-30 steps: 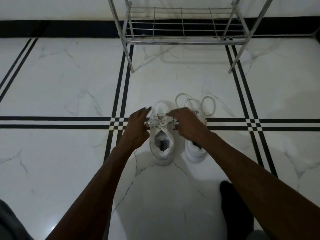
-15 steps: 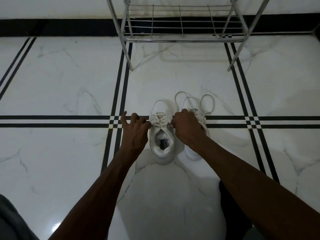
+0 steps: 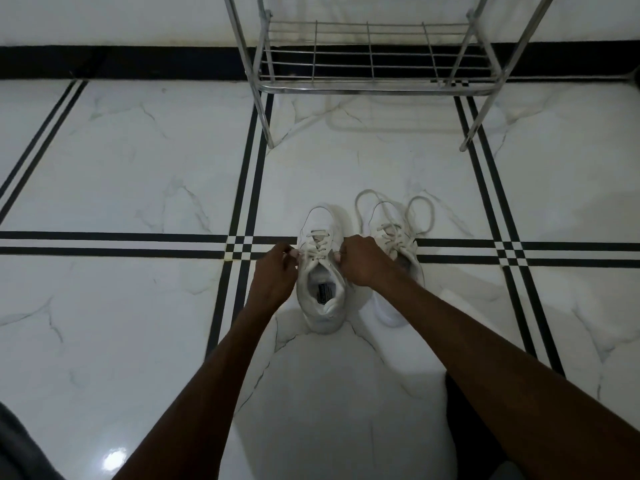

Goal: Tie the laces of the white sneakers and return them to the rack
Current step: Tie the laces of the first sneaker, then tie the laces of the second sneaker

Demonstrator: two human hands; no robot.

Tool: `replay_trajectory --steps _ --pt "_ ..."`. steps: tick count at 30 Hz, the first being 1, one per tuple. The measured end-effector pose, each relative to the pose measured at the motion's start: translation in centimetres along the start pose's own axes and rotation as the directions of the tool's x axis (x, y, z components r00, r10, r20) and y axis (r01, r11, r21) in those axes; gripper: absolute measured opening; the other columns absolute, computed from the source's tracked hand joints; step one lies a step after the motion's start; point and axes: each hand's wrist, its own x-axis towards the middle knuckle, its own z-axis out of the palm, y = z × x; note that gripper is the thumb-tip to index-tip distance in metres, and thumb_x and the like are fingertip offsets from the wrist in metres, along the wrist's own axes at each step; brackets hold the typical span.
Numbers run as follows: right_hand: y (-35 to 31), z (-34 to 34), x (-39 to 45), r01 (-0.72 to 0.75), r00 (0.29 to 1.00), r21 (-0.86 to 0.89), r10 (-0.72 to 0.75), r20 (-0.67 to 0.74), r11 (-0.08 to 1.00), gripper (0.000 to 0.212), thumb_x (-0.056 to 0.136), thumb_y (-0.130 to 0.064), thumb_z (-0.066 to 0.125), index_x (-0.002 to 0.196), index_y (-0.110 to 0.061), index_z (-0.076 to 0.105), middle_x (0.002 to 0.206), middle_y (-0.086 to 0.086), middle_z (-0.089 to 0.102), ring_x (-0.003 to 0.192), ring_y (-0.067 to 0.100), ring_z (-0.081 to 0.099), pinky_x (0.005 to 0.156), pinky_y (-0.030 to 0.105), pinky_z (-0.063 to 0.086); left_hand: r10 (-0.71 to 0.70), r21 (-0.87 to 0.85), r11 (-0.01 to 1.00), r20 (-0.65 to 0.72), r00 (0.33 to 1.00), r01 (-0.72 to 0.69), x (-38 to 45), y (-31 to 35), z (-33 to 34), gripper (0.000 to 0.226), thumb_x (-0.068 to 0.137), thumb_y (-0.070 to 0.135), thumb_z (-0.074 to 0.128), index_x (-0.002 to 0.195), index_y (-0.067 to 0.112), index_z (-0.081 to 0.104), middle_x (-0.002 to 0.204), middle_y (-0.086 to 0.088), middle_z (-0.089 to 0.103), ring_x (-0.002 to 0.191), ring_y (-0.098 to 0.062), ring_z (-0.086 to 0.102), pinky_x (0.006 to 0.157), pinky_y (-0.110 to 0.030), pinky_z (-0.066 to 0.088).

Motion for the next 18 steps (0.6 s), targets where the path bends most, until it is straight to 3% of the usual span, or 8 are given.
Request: replay_trajectory --steps 3,5,8,10,12,14,16,18 --pt "-1.2 -0.1 -0.3 0.016 1.000 0.164 -0.015 -0.004 0.986 0.026 0.096 -0.021 0.058 0.101 0.003 0.068 0.101 0.022 0.073 0.093 0.034 0.068 0.081 0.040 0.055 -0.090 -0.080 0.993 -0.048 0.995 0.086 0.4 -1.0 -1.0 0.025 0.104 0.028 0.048 0.108 0.010 0.064 0.105 -0.013 0.073 0.097 -0.029 0.071 0.085 -0.050 0.059" --pt "-1.6 0.4 -0.4 0.019 1.000 0.235 -0.021 0.006 0.972 0.023 0.096 -0.017 0.055 0.109 -0.002 0.067 0.108 0.019 0.072 0.095 0.030 0.066 0.083 0.039 0.054 -0.115 -0.100 0.989 -0.076 0.990 0.108 0.6 -1.4 -1.7 0.030 0.102 0.033 0.047 0.109 0.010 0.065 0.107 -0.013 0.072 0.098 -0.030 0.070 0.088 -0.052 0.058" --pt "-1.6 1.0 -0.6 0.009 1.000 0.305 -0.006 -0.010 0.952 0.025 0.095 -0.008 0.054 0.118 -0.006 0.063 0.117 0.015 0.068 0.104 0.028 0.064 0.088 0.038 0.054 -0.108 -0.038 0.994 -0.128 0.986 0.104 0.5 -1.2 -2.8 0.028 0.105 0.027 0.048 0.114 0.006 0.065 0.112 -0.014 0.073 0.100 -0.028 0.068 0.083 -0.035 0.050" --pt "-1.3 0.6 -0.9 0.027 0.998 0.322 -0.005 -0.069 0.946 0.030 0.092 0.000 0.054 0.120 -0.005 0.063 0.120 0.014 0.068 0.107 0.025 0.065 0.090 0.033 0.053 -0.043 0.057 0.997 -0.233 0.971 0.057 0.4 -0.6 -3.0 0.030 0.104 0.027 0.051 0.120 0.005 0.064 0.115 -0.014 0.072 0.103 -0.028 0.066 0.083 -0.031 0.045" --pt "-0.7 -0.7 -1.0 0.069 0.988 0.381 -0.009 -0.157 0.922 0.024 0.091 0.000 0.059 0.113 -0.003 0.067 0.113 0.013 0.072 0.094 0.015 0.066 0.084 0.022 0.054 0.098 0.164 0.985 -0.335 0.937 -0.044 0.5 0.3 -2.9 0.028 0.101 0.030 0.053 0.118 0.011 0.064 0.116 -0.010 0.072 0.109 -0.029 0.063 0.089 -0.039 0.051" --pt "1.9 -4.3 -2.0 0.046 0.957 0.408 0.076 -0.279 0.912 0.013 0.088 -0.004 0.065 0.099 -0.006 0.073 0.100 0.009 0.076 0.083 0.011 0.067 0.070 0.011 0.054 0.260 0.164 0.962 -0.284 0.923 -0.220 0.8 3.9 -0.6 0.017 0.099 0.023 0.056 0.109 0.014 0.066 0.108 -0.005 0.071 0.106 -0.024 0.060 0.090 -0.044 0.053" --pt "3.9 -6.7 -1.8 0.009 0.925 0.392 0.141 -0.352 0.920 0.008 0.085 -0.012 0.069 0.085 -0.009 0.076 0.087 0.006 0.078 0.078 0.016 0.072 0.072 0.018 0.056 0.295 0.087 0.955 -0.182 0.938 -0.283 0.7 6.3 1.1 0.012 0.097 0.019 0.059 0.098 0.013 0.069 0.095 -0.002 0.072 0.092 -0.020 0.065 0.084 -0.039 0.055" --pt "5.8 -8.1 -2.0 -0.059 0.893 0.403 0.229 -0.387 0.913 0.019 0.085 -0.025 0.071 0.078 -0.008 0.076 0.079 0.010 0.077 0.078 0.023 0.073 0.075 0.030 0.058 0.284 0.023 0.959 -0.062 0.957 -0.283 0.5 7.6 3.2 0.016 0.097 0.023 0.063 0.096 0.010 0.073 0.093 -0.005 0.074 0.083 -0.014 0.066 0.080 -0.021 0.054"
